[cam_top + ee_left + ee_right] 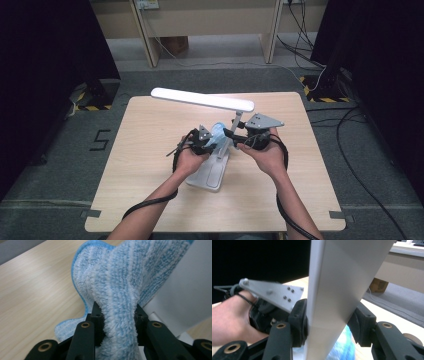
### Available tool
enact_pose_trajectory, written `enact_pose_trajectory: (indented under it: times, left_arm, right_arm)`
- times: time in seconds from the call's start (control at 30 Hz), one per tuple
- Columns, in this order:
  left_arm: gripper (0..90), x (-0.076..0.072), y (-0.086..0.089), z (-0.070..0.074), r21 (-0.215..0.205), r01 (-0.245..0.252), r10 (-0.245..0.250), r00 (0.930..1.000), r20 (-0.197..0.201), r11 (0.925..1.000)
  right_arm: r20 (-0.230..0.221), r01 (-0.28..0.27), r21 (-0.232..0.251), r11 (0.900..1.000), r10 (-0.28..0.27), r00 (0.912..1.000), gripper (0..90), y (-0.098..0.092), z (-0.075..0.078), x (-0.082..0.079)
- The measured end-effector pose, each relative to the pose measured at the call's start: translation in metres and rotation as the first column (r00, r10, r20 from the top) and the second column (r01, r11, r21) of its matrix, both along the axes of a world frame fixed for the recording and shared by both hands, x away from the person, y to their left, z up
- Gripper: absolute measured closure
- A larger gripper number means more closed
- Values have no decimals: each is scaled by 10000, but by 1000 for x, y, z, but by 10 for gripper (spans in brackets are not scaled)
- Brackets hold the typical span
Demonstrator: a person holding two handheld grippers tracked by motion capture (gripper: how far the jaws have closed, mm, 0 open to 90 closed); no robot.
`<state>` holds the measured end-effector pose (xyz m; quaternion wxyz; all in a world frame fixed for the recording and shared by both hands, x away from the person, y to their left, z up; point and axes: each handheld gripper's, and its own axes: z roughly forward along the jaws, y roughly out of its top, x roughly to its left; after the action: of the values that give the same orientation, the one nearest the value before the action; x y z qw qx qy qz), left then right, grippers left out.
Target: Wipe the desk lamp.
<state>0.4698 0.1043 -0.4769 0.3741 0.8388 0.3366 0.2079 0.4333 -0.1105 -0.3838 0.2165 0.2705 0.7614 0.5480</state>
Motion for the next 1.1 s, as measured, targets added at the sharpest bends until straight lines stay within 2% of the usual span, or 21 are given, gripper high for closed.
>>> enact_pose_trajectory:
  times: [0.1, 0.3, 0.47, 0.73, 0.97, 1.03, 1.1]
  left_arm:
    - [701, -2, -2, -3, -86, 6, -7, 9999, -147, 10000]
    - [701, -9, 2, -5, -401, -314, 299, 9989, -373, 9987]
    - [697, -17, 8, -3, -394, -613, 596, 9973, -433, 9973]
    - [689, -29, 18, 2, -667, -1278, 1263, 9917, -256, 9896]
    - [691, -50, 31, 21, -613, -1698, 1719, 9846, 305, 9836]
    - [692, -60, 34, 24, -526, -1628, 1642, 9862, 228, 9852]
    - [693, -63, 34, 22, -558, -1550, 1556, 9878, 74, 9863]
  right_arm:
    - [4, 67, 67, 10000, -67, 10000, 530, 0, -1, 0]
    - [-51, 132, 113, 9998, -131, 9999, 534, 1, -1, -1]
    - [-210, 160, 45, 9999, -159, 9997, 540, 3, -1, -1]
    - [-362, 205, 223, 9995, -197, 9992, 561, 6, -3, -1]
    - [-283, 403, 38, 9992, -402, 9988, 562, 8, -2, -2]
    - [-278, 443, 41, 9990, -441, 9986, 563, 9, -2, -3]
    - [-268, 464, 23, 9989, -463, 9986, 563, 9, -2, -3]
